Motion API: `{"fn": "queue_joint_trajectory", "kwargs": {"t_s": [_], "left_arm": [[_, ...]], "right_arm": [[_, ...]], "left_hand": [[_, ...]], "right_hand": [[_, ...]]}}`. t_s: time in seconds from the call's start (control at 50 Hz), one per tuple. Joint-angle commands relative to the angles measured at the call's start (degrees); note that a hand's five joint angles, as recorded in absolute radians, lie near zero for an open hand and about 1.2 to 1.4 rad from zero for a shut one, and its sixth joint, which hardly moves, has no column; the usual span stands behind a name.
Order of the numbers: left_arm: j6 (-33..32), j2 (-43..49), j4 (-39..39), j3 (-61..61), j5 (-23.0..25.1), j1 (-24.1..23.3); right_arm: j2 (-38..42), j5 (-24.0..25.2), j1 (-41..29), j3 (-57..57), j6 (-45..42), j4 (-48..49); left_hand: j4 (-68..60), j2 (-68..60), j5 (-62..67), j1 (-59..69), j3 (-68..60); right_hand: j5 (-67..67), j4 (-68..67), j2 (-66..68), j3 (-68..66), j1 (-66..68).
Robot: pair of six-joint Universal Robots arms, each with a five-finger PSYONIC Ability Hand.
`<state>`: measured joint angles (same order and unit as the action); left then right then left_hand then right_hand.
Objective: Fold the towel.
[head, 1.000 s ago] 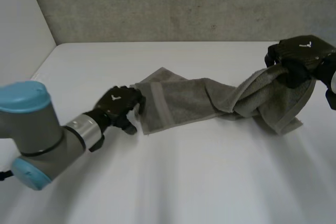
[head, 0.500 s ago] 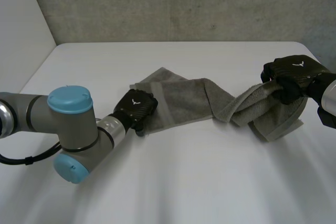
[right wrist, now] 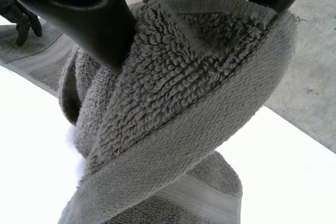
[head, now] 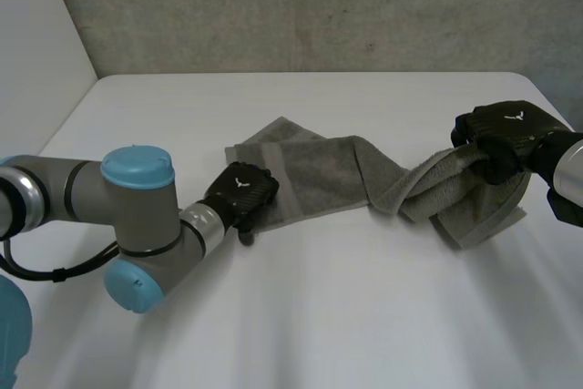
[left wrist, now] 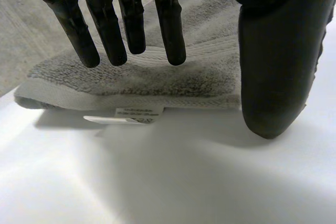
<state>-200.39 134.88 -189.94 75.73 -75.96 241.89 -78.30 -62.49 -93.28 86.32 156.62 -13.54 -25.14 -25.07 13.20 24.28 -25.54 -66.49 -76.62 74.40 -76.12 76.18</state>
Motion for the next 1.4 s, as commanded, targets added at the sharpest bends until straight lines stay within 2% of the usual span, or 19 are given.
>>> {"fn": "queue_joint_trajectory", "kwargs": {"t_s": [0.02,0.2,0.34,0.54,1.0,1.04,1.06,1.1,1.12,1.16,1.4], "left_arm": [[0.3,1.3,1.9,-1.8,0.2,-0.4],[2.3,2.6,3.3,-4.9,0.5,-0.4],[3.2,2.6,3.5,-6.0,0.5,-0.4],[7.3,1.6,9.6,-8.9,0.6,-0.4],[6.7,4.9,9.6,-11.0,0.6,-0.4],[6.7,5.0,9.6,-11.3,0.7,-0.4],[6.7,5.0,9.6,-11.3,0.7,-0.4],[6.8,5.0,9.6,-11.6,0.7,-0.4],[6.8,4.9,9.6,-11.6,0.7,-0.4],[6.8,4.8,9.5,-11.6,0.8,-0.4],[6.9,4.1,9.8,-11.2,0.9,-0.4]], "right_arm": [[0.5,-0.1,-0.1,0.2,-0.1,0.3],[1.5,0.0,-0.1,0.6,-1.7,0.1],[2.3,-0.1,-0.3,0.6,-1.8,0.1],[2.4,-0.1,-0.3,0.5,-1.9,0.1],[2.5,-0.1,-0.5,0.6,-1.9,0.1],[2.6,-0.1,-0.5,0.7,-1.9,0.2],[2.6,-0.1,-0.5,0.7,-1.9,0.2],[3.1,-0.1,-0.5,0.6,-1.9,0.2],[3.1,-0.1,-0.5,0.6,-1.9,0.2],[3.2,-0.1,-0.5,0.7,-2.5,0.1],[2.9,-0.2,-0.4,0.5,-3.0,0.0]], "left_hand": [[0.0,-0.1,2.0,0.9,0.4],[-10.5,-10.5,12.4,11.3,-10.1],[-10.5,-10.5,12.4,11.3,-10.1],[-10.0,-10.0,11.9,10.8,-9.6],[-10.8,-10.9,12.7,11.7,-10.4],[-19.8,-19.9,21.8,20.7,-19.4],[-19.9,-20.0,21.8,20.8,-19.5],[-39.6,-39.7,41.6,40.5,-39.2],[-39.7,-39.8,41.7,40.6,-39.3],[-54.3,-54.4,56.3,55.2,-53.9],[-54.9,-54.9,56.8,55.7,-54.5]], "right_hand": [[-3.5,-3.4,5.6,-3.9,3.8],[-3.5,-3.4,5.6,-3.9,3.8],[-3.5,-3.4,5.6,-3.9,3.8],[-3.5,-3.4,5.6,-3.9,3.8],[-3.5,-3.4,5.6,-3.9,3.8],[-3.5,-3.4,5.6,-3.9,3.8],[-3.5,-3.4,5.6,-3.9,3.8],[-3.5,-3.4,5.6,-3.9,3.8],[-3.5,-3.4,5.6,-3.9,3.8],[-3.5,-3.4,5.6,-3.9,3.8],[-3.5,-3.4,5.6,-3.9,3.8]]}}
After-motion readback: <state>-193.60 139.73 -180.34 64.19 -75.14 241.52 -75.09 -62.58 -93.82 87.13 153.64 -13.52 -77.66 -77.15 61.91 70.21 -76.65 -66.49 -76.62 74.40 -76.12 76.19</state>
